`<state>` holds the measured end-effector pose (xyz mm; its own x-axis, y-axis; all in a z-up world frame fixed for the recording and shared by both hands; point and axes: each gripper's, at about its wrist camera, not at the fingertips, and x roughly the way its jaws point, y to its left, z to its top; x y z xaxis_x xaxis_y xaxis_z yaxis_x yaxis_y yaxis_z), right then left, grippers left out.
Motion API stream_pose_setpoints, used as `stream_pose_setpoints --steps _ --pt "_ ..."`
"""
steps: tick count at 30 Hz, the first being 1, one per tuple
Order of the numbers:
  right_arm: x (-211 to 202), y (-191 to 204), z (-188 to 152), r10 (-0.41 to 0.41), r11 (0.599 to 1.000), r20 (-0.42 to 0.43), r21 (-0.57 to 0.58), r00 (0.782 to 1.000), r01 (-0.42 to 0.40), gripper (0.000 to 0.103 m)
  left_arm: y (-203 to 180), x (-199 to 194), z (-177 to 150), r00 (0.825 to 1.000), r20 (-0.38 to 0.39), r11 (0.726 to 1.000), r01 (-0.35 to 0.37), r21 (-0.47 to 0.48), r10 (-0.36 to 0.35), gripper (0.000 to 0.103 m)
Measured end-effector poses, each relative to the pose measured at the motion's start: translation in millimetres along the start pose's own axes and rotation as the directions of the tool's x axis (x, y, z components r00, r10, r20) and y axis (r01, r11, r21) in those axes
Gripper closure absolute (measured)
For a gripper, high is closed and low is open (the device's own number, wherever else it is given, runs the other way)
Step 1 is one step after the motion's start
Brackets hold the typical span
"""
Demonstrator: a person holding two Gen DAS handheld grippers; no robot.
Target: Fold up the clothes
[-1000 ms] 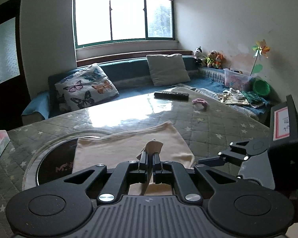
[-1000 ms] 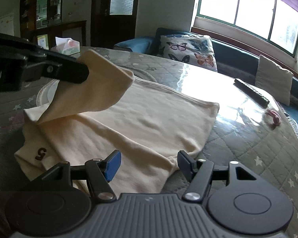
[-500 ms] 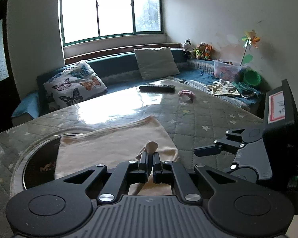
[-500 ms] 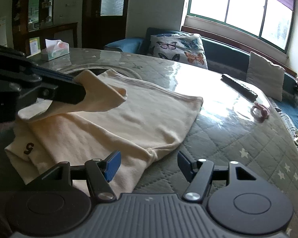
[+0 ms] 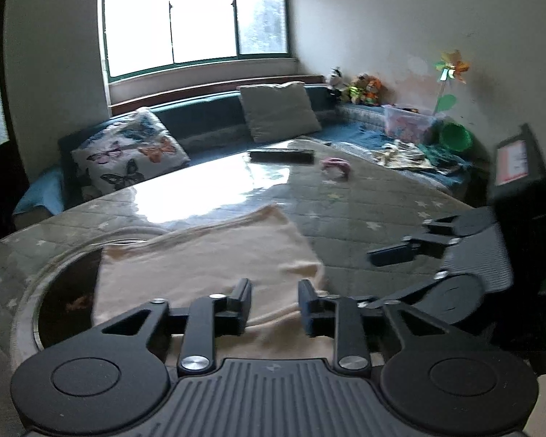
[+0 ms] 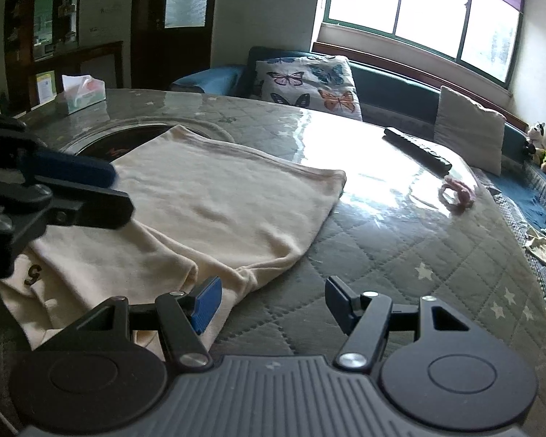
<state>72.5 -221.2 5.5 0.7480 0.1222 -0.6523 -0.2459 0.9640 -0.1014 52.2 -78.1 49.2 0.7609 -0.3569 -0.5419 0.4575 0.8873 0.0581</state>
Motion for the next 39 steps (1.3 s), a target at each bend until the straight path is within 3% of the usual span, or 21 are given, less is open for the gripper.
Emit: stream_pose_setpoints --steps 3,16,25,35,39 --pt "-4 -1 1 0.008 1.000 0.009 0.018 1.000 -0.008 0.040 20 -2 -4 0.999 -0.002 0.999 -0.051 -0.020 0.050 0.054" --pt "-3 25 4 0.155 0.986 0.009 0.065 0.988 -0.156 0.047 77 13 -37 0.960 -0.110 0.964 -0.262 -0.048 0.256 0.036" --pt "18 43 4 0.170 0.982 -0.046 0.088 0.984 -0.165 0.060 91 12 -48 0.952 -0.116 0.956 -0.289 -0.046 0.282 0.023" --pt "23 50 6 0.135 0.986 -0.068 0.112 0.989 -0.126 0.066 103 13 -55 0.956 -0.113 0.958 -0.280 -0.063 0.272 0.013" --pt "24 51 7 0.121 0.985 -0.068 0.128 0.990 -0.112 0.078 109 12 -58 0.956 -0.110 0.957 -0.282 -0.073 0.273 0.009"
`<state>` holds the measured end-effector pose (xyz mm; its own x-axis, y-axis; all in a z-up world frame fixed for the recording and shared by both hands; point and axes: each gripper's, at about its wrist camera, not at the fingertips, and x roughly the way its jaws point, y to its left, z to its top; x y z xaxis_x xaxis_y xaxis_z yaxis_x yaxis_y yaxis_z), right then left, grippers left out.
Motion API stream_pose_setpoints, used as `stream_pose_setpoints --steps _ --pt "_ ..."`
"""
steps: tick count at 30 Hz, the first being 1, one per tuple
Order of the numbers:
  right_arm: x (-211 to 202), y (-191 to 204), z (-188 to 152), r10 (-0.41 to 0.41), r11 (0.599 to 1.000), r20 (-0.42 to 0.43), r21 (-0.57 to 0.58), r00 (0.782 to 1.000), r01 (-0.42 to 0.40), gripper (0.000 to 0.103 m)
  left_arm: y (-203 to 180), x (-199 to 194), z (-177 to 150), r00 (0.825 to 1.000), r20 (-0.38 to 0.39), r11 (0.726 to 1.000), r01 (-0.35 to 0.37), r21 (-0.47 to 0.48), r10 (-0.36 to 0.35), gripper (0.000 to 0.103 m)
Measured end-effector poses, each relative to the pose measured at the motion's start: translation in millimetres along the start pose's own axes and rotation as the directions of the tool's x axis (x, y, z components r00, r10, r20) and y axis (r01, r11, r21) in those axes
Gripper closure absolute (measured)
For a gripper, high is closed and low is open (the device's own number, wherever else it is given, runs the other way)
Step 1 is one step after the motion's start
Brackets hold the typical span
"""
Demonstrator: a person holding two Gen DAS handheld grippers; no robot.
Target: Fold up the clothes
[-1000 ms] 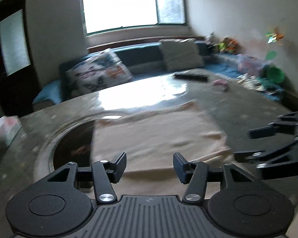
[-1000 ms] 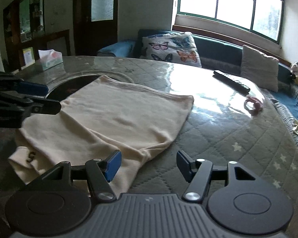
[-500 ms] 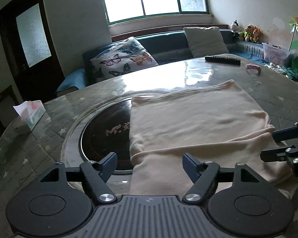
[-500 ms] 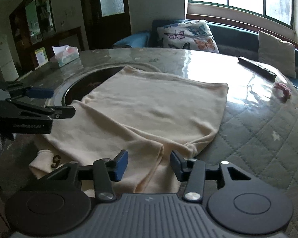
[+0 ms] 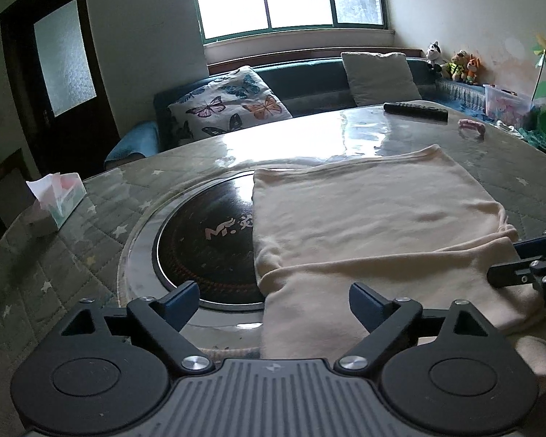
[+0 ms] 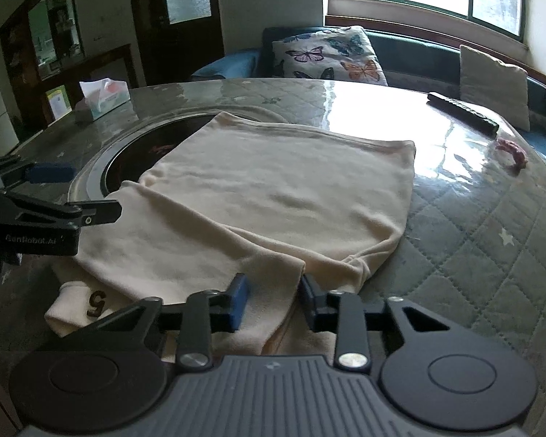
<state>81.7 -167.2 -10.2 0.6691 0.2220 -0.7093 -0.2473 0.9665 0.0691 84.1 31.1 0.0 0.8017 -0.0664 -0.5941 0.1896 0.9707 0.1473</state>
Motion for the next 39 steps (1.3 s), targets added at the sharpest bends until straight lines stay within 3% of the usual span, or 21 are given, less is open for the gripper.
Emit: stream_pose_setpoints --steps 5,13,15,16,22,28,29,39 --pt "-3 0 0 -0.014 1.000 0.008 0.019 1.000 0.014 0.092 17 -1 -5 1.000 0.005 0.999 -0.025 -0.029 0.025 0.006" --pt "-4 -2 -1 -0.013 0.998 0.006 0.057 1.000 0.012 0.084 43 -7 -19 0.998 -0.002 0.996 -0.066 -0.052 0.066 0.003" --pt "-4 -3 -1 -0.015 0.998 0.006 0.061 1.000 0.014 0.090 46 -7 -22 0.997 -0.007 0.996 -0.073 -0.054 0.073 0.003" --pt "-5 -2 -1 -0.018 0.998 0.007 0.060 1.000 0.017 0.097 47 -8 -22 0.997 -0.007 0.996 -0.074 -0.053 0.074 0.003" --pt "-25 0 6 -0.047 0.998 0.059 0.038 0.997 0.045 0.098 48 -6 -25 0.996 -0.016 0.995 -0.089 -0.038 0.088 0.001" --pt "-12 -9 -1 -0.066 0.995 0.016 0.073 0.998 0.065 0.095 46 -3 -23 0.995 -0.021 0.995 -0.096 -0.027 0.096 0.001" --pt "-12 -10 -2 -0.067 0.995 0.016 0.076 0.998 0.066 0.091 45 -4 -19 0.995 -0.012 0.995 -0.095 -0.026 0.095 0.001" --pt "-23 -9 9 -0.060 0.997 0.098 0.047 0.993 0.056 0.090 19 24 13 0.997 0.027 0.996 -0.068 0.058 0.066 0.001"
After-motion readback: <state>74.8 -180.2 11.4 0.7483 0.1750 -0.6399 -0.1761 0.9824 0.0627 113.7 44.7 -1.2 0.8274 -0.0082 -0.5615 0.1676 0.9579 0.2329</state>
